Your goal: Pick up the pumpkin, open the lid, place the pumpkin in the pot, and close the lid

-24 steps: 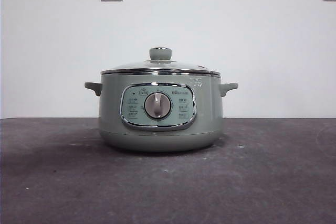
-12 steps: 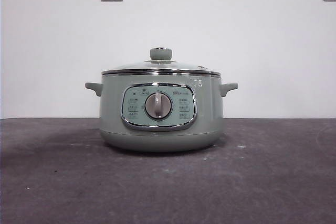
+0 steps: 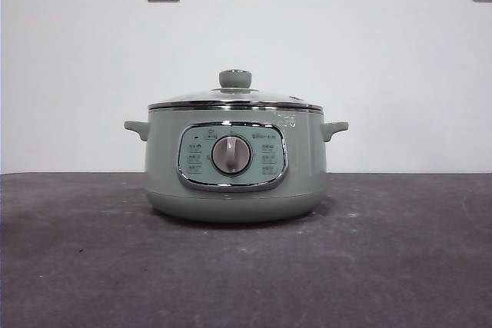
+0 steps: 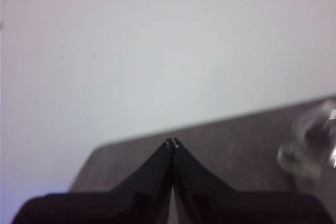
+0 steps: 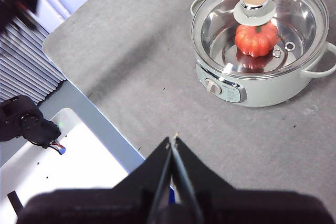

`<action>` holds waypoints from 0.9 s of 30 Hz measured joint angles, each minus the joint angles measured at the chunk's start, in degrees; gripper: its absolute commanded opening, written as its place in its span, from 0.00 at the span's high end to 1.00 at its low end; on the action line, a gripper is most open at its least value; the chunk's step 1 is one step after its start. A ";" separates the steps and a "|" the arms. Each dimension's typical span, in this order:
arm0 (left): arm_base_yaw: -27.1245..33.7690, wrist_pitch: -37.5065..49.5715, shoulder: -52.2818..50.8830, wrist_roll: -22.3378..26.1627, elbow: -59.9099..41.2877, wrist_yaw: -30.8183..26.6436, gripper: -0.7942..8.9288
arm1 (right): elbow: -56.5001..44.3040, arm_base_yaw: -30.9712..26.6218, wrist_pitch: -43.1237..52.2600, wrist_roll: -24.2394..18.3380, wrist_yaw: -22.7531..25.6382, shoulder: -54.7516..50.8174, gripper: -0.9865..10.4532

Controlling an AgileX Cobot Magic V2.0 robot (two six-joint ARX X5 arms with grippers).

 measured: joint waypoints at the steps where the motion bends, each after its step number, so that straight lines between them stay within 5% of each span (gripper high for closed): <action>1: 0.04 0.09 -2.01 -0.02 -3.19 -0.74 0.92 | 0.00 0.00 0.00 0.00 0.00 0.00 0.91; 11: 0.04 0.11 -14.62 -1.40 -20.06 -2.43 0.92 | 0.00 0.00 0.00 0.00 0.00 -0.07 0.91; 27: 0.04 -10.64 -19.39 -7.28 -23.61 -1.73 0.92 | 0.00 0.00 0.00 -0.02 0.00 -0.24 0.91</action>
